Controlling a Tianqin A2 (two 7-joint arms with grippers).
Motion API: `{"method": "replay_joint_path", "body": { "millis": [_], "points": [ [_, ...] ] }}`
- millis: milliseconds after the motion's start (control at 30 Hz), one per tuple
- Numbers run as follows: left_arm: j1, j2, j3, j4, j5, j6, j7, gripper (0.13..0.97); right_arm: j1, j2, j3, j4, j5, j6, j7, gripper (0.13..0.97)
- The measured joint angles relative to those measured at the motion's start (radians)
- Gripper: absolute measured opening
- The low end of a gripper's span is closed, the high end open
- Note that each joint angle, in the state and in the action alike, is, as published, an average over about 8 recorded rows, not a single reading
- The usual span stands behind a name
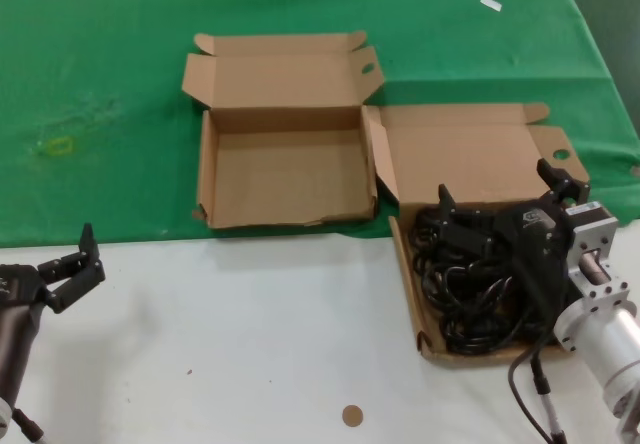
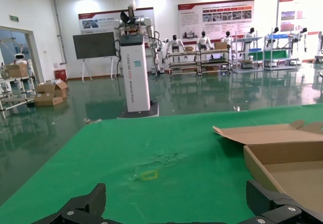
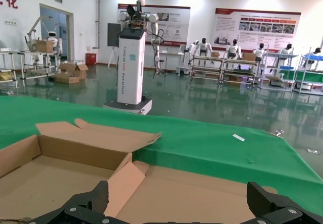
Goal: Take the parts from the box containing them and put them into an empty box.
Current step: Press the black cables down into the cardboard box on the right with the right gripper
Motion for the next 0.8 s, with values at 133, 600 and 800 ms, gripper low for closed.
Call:
{"method": "replay_joint_path", "body": {
  "millis": [133,600,800],
  "points": [
    [0.000,0.000,0.000,0.000,0.000,0.000,0.000,0.966,0.000,0.000,0.000,0.000,0.000,0.000,0.000,0.966],
    [0.000,0.000,0.000,0.000,0.000,0.000,0.000,0.966,0.000,0.000,0.000,0.000,0.000,0.000,0.000,0.966],
    [0.000,0.000,0.000,0.000,0.000,0.000,0.000,0.966,0.000,0.000,0.000,0.000,0.000,0.000,0.000,0.966]
  ]
}}
